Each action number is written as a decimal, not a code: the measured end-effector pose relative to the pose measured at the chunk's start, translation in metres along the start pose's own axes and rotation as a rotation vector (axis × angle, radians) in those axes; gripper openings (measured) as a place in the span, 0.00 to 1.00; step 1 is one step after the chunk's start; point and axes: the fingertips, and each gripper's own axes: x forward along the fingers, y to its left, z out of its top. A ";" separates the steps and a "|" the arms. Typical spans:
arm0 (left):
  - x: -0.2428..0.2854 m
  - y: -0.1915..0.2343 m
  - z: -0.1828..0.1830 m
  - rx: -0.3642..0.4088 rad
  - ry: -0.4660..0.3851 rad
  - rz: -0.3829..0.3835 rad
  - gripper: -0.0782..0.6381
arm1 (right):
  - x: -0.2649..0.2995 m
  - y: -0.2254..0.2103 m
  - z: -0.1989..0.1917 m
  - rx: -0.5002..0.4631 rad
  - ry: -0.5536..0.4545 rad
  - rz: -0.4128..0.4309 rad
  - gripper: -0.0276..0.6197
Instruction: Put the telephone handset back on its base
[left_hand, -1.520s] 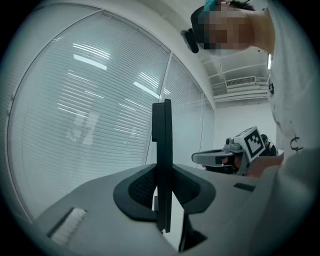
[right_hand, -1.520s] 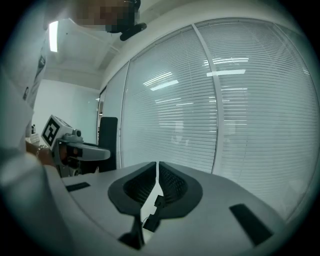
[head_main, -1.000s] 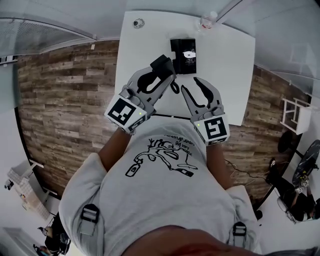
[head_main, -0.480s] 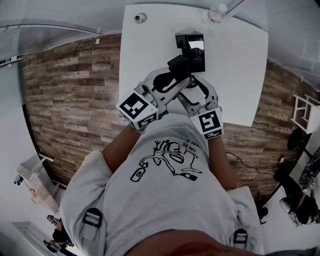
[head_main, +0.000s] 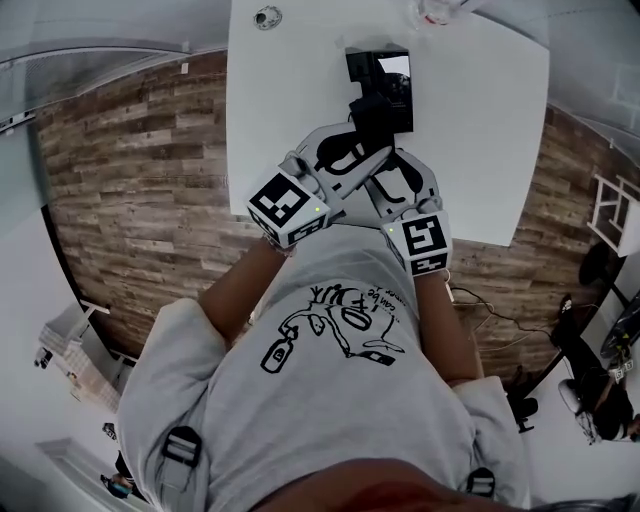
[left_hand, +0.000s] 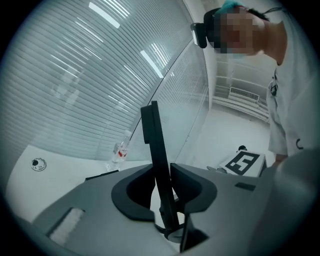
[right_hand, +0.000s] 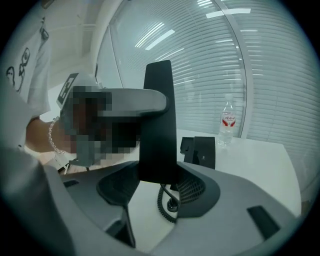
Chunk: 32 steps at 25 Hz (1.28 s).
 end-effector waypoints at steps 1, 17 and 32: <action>0.003 0.002 -0.004 0.018 0.006 0.013 0.24 | 0.001 -0.002 -0.004 0.017 0.011 -0.005 0.37; 0.028 0.056 -0.065 0.130 0.022 0.247 0.34 | 0.045 -0.022 -0.059 0.196 0.159 -0.031 0.37; 0.043 0.102 -0.106 0.042 0.049 0.254 0.36 | 0.081 -0.039 -0.088 0.266 0.278 -0.050 0.37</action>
